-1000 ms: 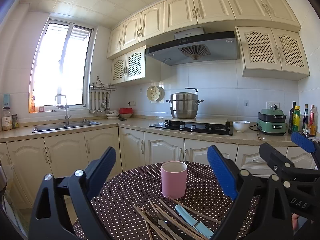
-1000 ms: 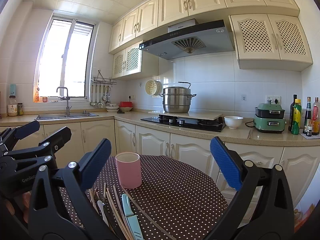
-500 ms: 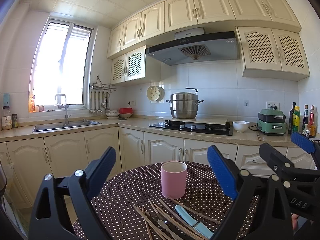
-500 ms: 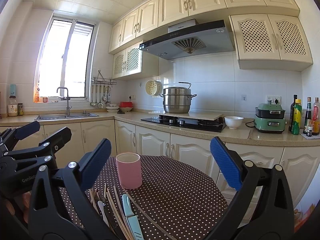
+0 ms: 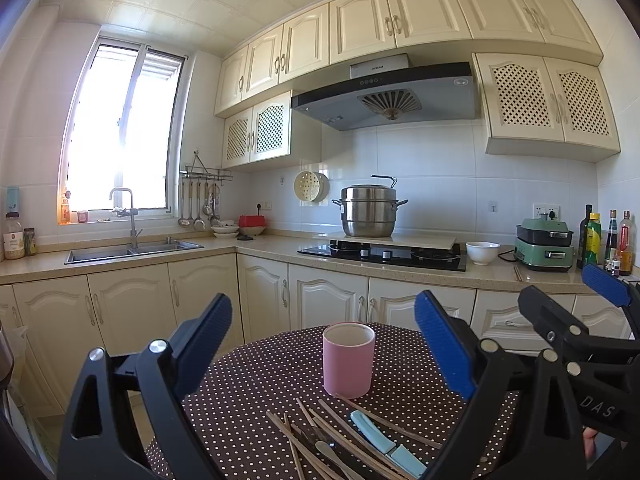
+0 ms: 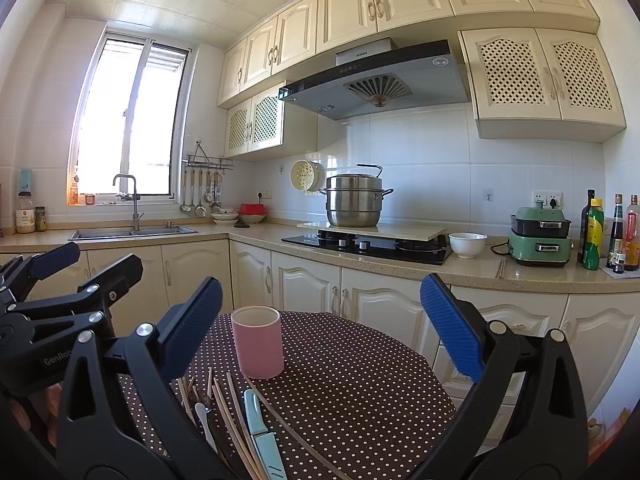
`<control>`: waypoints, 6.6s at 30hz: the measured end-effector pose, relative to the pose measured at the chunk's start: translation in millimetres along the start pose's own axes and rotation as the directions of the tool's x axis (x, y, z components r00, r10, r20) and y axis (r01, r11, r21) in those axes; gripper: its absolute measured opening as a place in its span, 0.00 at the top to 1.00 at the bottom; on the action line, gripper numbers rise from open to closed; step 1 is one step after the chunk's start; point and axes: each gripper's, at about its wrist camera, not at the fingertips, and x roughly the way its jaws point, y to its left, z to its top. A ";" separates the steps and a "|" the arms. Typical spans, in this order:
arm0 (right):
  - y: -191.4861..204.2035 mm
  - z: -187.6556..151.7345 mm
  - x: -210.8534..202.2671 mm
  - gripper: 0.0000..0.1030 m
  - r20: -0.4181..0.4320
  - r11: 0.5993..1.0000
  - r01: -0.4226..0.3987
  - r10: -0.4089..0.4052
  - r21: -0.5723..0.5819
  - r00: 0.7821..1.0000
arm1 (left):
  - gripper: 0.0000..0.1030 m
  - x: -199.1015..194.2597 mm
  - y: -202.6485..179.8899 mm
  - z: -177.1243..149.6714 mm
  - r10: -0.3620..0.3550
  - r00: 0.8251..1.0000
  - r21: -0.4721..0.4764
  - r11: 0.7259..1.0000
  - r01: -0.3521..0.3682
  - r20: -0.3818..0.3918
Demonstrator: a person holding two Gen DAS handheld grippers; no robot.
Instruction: Organize utensils
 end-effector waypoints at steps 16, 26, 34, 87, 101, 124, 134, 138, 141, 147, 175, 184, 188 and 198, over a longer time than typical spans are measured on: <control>-0.1 -0.6 3.2 0.06 -0.008 1.000 0.001 -0.001 0.002 1.000 | 0.12 3.3 2.0 2.4 0.003 1.000 -0.001 1.000 -0.003 -0.008; 2.5 -4.1 4.0 0.06 -0.015 1.000 0.000 0.000 -0.002 1.000 | 0.12 6.7 2.8 0.1 0.008 1.000 0.002 1.000 -0.008 -0.017; 5.5 -6.1 12.6 0.06 -0.049 1.000 -0.007 0.006 -0.001 0.999 | 0.12 14.9 3.6 -4.1 0.024 0.999 0.009 1.000 -0.023 -0.040; 61.5 -152.8 243.7 0.78 -0.936 0.849 -0.524 0.131 -0.064 0.326 | 0.95 175.2 105.6 -164.0 0.034 0.588 -0.114 0.970 -0.213 -0.808; 25.2 -115.0 242.8 0.94 -0.822 0.854 -0.500 0.383 0.142 0.422 | 0.95 166.9 98.7 -106.8 -0.174 0.834 -0.334 0.942 -0.013 -0.523; 3.1 24.0 277.4 0.94 -0.118 0.879 -0.370 0.419 0.300 0.900 | 0.95 247.6 5.5 -16.8 -0.261 0.956 -0.248 0.925 0.287 0.132; 6.1 16.5 293.6 0.94 0.019 0.891 -0.348 0.359 0.291 0.933 | 0.94 297.7 3.2 -31.9 -0.207 0.969 -0.235 0.944 0.233 0.132; 8.6 3.1 298.5 0.94 0.000 0.895 -0.343 0.358 0.286 0.934 | 0.94 305.4 5.2 -47.8 -0.221 0.971 -0.237 0.942 0.235 0.086; 10.3 -4.7 296.7 0.94 -0.010 0.897 -0.341 0.358 0.281 0.934 | 0.94 307.3 6.1 -54.0 -0.227 0.972 -0.232 0.944 0.234 0.056; 10.6 -14.6 292.7 0.93 -0.035 0.905 -0.324 0.347 0.275 0.937 | 0.57 301.3 11.7 -53.8 -0.219 0.976 -0.232 0.949 0.213 0.003; 27.6 -22.5 261.7 0.81 -0.137 0.935 -0.265 0.301 0.234 0.944 | 0.24 233.7 38.2 -28.1 -0.061 0.979 -0.120 0.992 0.037 -0.196; 16.0 -16.8 236.2 0.54 -0.128 0.945 -0.232 0.266 0.232 0.955 | 0.23 209.2 45.8 -29.6 -0.064 0.963 -0.131 0.991 0.030 -0.264; 11.5 -19.6 223.7 0.51 -0.159 0.949 -0.230 0.266 0.216 0.951 | 0.23 198.1 52.2 -40.4 -0.076 0.937 -0.147 0.989 0.027 -0.342; 13.3 -62.8 195.8 0.48 -0.390 0.960 -0.263 0.280 0.097 0.877 | 0.23 178.6 65.9 -111.5 -0.076 0.765 -0.146 0.989 -0.024 -0.639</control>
